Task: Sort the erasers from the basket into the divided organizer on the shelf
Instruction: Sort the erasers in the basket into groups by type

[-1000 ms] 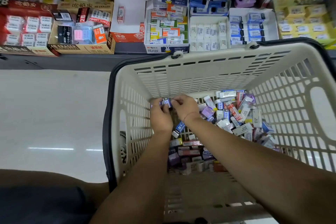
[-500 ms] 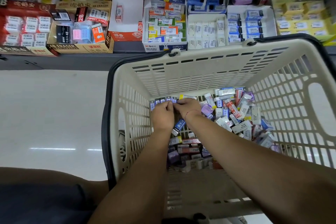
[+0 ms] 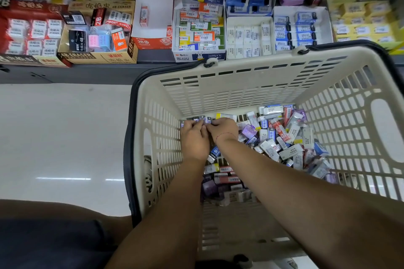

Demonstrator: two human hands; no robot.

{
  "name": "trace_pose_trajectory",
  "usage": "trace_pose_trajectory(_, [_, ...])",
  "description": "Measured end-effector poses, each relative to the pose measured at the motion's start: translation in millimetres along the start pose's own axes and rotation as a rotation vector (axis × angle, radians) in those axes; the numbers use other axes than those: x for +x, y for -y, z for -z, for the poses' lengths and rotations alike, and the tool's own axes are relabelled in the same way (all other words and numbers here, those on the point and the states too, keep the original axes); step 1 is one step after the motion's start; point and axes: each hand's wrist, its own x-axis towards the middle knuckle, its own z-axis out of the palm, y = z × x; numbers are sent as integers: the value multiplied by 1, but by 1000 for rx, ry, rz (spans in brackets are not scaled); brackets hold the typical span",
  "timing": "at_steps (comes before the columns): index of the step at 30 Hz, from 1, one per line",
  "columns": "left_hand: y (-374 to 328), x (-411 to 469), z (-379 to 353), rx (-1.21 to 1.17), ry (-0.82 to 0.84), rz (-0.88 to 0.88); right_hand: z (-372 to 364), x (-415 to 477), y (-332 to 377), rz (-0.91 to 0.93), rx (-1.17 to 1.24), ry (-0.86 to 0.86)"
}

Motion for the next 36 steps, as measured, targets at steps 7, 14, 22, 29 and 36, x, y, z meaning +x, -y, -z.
trace_pose_trajectory(7, [-2, -1, 2, 56, 8, 20, 0, 1, -2, 42, 24, -70])
trace_pose_trajectory(14, [-6, -10, 3, 366, 34, -139, 37, 17, -19, 435, -619, -280])
trace_pose_trajectory(22, [-3, -15, 2, 524, 133, -166, 47, 16, -6, 384, -734, -115])
trace_pose_trajectory(29, [-3, -13, 4, 500, 156, -176, 31, 15, -6, 331, -529, 6])
trace_pose_trajectory(36, [-5, -12, 3, 504, 153, -155, 65, 20, -24, 593, -758, 83])
